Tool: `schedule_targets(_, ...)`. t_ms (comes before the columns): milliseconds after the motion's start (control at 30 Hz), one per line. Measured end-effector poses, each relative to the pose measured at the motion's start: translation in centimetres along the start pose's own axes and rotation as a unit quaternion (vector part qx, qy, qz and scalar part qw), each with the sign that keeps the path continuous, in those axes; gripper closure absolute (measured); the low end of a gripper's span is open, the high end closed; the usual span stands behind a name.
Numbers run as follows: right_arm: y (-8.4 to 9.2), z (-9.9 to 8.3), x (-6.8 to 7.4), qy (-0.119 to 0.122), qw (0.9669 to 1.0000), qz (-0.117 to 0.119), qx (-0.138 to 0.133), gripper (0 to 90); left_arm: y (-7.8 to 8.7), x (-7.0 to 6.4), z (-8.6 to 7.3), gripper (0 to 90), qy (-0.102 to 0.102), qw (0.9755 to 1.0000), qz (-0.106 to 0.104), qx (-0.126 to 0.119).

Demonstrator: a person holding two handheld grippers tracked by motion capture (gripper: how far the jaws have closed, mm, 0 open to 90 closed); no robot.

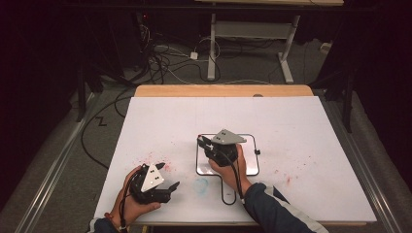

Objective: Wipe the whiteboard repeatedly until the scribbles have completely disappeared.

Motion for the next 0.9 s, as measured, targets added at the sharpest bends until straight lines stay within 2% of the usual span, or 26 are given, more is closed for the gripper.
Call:
schedule_targets(67, -0.2, 0.0, -0.2, 0.003, 1.0000, -0.008, 0.003, 81.4, 0.0, 0.1, 0.0, 21.4, 0.001, 1.0000, 0.000, 0.000)
schedule_targets(200, -0.1, -0.1, 0.8, -0.001, 0.9999, 0.014, 0.004, 81.4, 0.1, 0.1, -0.1, 21.4, 0.003, 1.0000, 0.000, -0.002)
schedule_targets(300, 0.1, -0.2, 1.4, 0.011, 0.9998, 0.016, 0.003, 81.4, 0.2, 0.1, 0.0, 21.3, -0.003, 1.0000, 0.004, -0.004)
schedule_targets(367, 0.2, -0.3, 1.0, 0.008, 0.9999, 0.009, 0.004, 81.5, 0.1, 0.0, 0.0, 21.4, 0.001, 1.0000, 0.001, -0.001)
schedule_targets(467, 0.2, -0.3, -0.3, 0.009, 0.9998, -0.015, 0.000, 81.5, 0.1, 0.0, 0.0, 21.4, 0.000, 1.0000, 0.001, 0.001)
schedule_targets(533, 0.1, -0.4, -0.9, -0.008, 0.9998, -0.016, 0.002, 81.5, 0.0, 0.1, 0.0, 21.4, 0.000, 1.0000, 0.000, 0.002)
schedule_targets(633, 0.2, -0.4, -0.1, -0.007, 1.0000, -0.001, 0.000, 81.5, 0.0, 0.1, 0.0, 21.3, 0.000, 1.0000, 0.000, 0.003)
schedule_targets(733, 0.2, -0.4, 0.8, 0.008, 0.9999, 0.007, 0.002, 81.5, 0.1, 0.1, -0.1, 21.4, 0.001, 1.0000, 0.001, 0.001)
schedule_targets(800, 0.2, -0.4, 0.3, 0.008, 1.0000, 0.000, 0.003, 81.4, 0.1, 0.1, -0.1, 21.4, 0.003, 1.0000, 0.001, -0.001)
schedule_targets(900, 0.2, -0.5, -1.9, -0.004, 0.9997, -0.025, 0.006, 81.5, 0.2, 0.1, -0.2, 21.4, 0.003, 1.0000, 0.002, -0.001)
Point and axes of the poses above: each handheld gripper's, and its own axes: y roughly backward along the jaws, z roughly out of its top, x roughly to its left, the point moved 4 cm from there along -y, roughly forward along the jaws, and after that the axes turned 10 degrees about -z, right-handed, at the moved point
